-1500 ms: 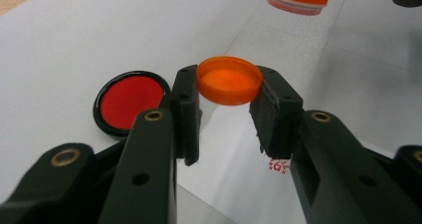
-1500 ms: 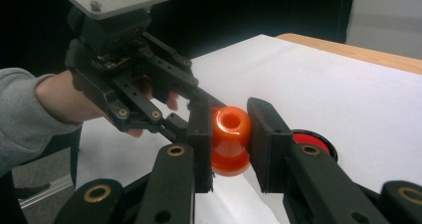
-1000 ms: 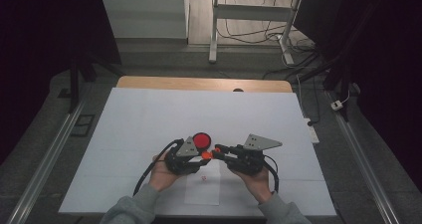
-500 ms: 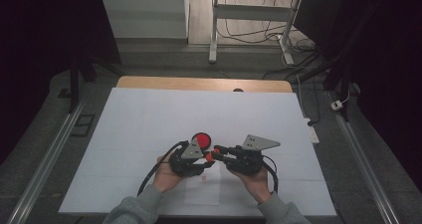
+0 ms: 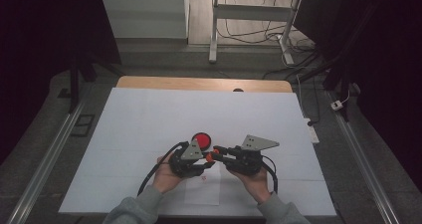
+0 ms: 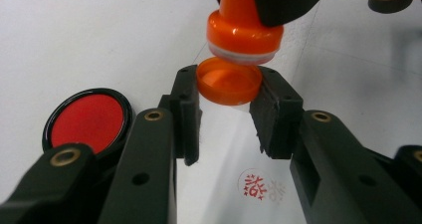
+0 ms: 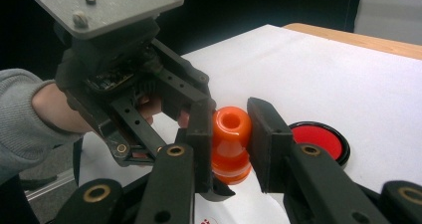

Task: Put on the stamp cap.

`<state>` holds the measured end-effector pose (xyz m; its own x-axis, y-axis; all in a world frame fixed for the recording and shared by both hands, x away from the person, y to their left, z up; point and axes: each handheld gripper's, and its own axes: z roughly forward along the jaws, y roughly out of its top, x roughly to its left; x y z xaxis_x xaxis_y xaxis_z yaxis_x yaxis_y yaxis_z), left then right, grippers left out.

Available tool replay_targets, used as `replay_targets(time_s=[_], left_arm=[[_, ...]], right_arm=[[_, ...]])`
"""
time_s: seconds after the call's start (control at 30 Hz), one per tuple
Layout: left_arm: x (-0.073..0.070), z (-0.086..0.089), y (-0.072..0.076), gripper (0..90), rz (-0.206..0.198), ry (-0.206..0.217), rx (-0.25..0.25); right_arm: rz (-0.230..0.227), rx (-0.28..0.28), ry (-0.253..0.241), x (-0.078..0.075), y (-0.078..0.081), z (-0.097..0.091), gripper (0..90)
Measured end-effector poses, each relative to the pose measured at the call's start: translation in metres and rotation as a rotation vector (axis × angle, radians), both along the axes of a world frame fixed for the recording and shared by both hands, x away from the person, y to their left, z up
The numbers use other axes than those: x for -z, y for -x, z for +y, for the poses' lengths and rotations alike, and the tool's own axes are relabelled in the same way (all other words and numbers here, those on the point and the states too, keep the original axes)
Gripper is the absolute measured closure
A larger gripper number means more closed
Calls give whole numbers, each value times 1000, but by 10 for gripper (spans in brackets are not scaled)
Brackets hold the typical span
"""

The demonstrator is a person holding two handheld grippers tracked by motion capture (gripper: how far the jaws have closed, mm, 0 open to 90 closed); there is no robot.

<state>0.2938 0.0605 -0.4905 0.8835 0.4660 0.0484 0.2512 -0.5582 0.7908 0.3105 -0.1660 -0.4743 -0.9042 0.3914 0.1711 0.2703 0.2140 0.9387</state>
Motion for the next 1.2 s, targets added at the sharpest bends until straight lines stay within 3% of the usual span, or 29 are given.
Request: replay_targets(time_s=[1.2], left_arm=[[-4, -1, 3, 651, -11, 2, 13]], right_arm=[[8, -3, 3, 3, 0, 2, 729]])
